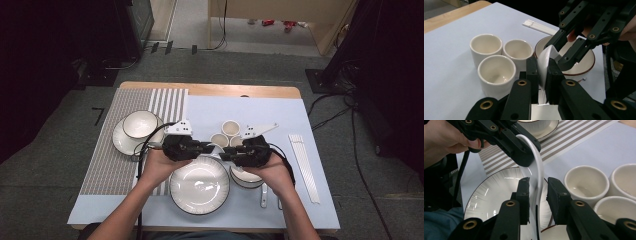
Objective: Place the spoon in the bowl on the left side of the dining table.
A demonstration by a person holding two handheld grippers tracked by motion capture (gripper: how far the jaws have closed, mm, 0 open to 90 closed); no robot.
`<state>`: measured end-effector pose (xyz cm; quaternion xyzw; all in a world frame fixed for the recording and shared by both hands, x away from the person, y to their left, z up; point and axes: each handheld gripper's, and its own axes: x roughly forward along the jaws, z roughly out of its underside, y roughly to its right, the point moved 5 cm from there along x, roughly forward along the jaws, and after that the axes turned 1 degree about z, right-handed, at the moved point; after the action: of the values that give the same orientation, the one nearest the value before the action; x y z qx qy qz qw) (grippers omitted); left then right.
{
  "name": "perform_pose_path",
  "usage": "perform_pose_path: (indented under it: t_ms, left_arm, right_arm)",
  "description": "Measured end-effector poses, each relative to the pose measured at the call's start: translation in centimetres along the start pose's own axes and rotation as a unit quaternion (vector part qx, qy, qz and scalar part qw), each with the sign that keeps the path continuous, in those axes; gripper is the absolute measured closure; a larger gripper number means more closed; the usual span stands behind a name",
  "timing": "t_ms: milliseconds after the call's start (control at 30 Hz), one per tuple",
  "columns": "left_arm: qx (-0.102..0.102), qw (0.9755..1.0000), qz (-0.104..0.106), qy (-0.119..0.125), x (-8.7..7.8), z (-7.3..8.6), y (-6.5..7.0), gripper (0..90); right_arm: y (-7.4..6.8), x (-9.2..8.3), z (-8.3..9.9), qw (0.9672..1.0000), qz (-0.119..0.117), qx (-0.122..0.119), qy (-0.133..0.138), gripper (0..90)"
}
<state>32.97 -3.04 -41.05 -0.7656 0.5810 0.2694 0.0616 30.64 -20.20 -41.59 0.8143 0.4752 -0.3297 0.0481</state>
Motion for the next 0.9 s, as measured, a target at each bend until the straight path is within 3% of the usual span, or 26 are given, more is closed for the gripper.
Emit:
perform_pose_path:
  t_ms: [200, 900]
  left_arm:
    - [-0.01, 0.9999, 0.0, -0.003, -0.3, 0.1, -0.4, 85.0]
    - [-0.044, 0.999, 0.002, -0.007, -1.2, 0.3, -1.5, 85.0]
  right_arm:
    - [0.2, -0.2, 0.1, 1.0, 0.005, -0.001, 0.003, 66.8]
    - [0.9, -1.2, 0.1, 0.9996, 0.02, -0.004, 0.017, 66.8]
